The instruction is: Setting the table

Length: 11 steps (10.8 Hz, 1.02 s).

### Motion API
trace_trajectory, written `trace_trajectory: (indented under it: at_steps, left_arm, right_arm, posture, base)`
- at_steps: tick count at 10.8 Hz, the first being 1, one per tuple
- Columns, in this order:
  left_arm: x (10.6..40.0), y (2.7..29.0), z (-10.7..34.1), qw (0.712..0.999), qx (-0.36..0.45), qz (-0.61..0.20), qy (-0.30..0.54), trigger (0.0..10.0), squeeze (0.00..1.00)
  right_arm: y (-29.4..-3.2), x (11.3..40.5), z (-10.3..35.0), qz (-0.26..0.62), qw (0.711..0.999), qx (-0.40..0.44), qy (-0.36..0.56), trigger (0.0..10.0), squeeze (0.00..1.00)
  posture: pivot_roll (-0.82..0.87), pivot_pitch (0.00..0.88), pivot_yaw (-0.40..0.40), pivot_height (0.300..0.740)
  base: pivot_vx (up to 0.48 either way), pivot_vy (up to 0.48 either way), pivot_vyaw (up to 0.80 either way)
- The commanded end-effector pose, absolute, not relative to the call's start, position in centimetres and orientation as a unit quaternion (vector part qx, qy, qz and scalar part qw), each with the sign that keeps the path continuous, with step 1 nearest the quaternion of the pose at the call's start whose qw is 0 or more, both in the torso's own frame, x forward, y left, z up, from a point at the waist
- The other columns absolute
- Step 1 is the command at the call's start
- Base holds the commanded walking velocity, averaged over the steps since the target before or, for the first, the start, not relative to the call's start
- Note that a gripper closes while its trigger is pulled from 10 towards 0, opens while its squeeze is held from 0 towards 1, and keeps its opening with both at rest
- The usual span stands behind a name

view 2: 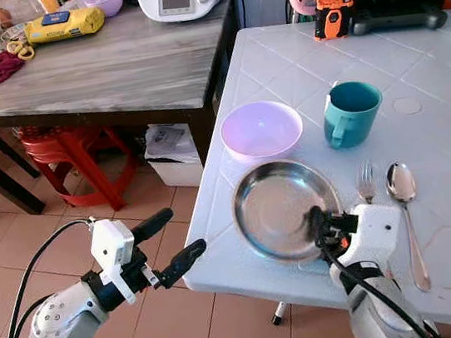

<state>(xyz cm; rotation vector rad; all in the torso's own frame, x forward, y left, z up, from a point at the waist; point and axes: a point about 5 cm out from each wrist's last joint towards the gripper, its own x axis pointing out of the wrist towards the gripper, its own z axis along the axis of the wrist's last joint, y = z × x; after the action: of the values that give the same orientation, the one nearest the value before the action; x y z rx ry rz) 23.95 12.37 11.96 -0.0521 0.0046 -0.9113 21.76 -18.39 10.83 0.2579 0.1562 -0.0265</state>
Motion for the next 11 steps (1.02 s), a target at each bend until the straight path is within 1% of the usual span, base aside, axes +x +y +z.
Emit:
trace_trajectory:
  at_steps: [1, 7, 9, 11]
  left_arm:
    - [24.0, 12.7, 12.0, 0.898, -0.015, -0.440, 0.003, 10.0, 0.00]
    - [24.0, 13.1, 11.4, 0.898, -0.015, -0.439, 0.009, 10.0, 0.00]
    - [24.1, 13.3, 11.3, 0.899, -0.013, -0.437, 0.007, 10.0, 0.00]
    - [24.5, 13.6, 11.5, 0.908, -0.009, -0.419, 0.001, 10.0, 0.00]
  right_arm:
    - [-17.9, 21.4, 9.8, -0.004, 0.982, 0.150, 0.114, 0.0, 0.00]
    - [-17.9, 21.5, 9.5, -0.005, 0.977, 0.171, 0.130, 0.0, 0.00]
    - [-17.5, 22.2, 10.2, 0.000, 0.975, 0.189, 0.118, 0.0, 0.00]
    - [-17.0, 22.9, 11.1, 0.011, 0.973, 0.208, 0.099, 0.0, 0.00]
  posture:
    - [-0.10, 0.125, 0.088, 0.740]
    - [-0.10, 0.121, 0.089, 0.740]
    - [-0.09, 0.118, 0.091, 0.740]
    - [-0.09, 0.111, 0.094, 0.740]
  base:
    - [0.000, 0.000, 0.00]
    - [0.000, 0.000, 0.00]
    - [0.000, 0.000, 0.00]
    - [0.000, 0.000, 0.00]
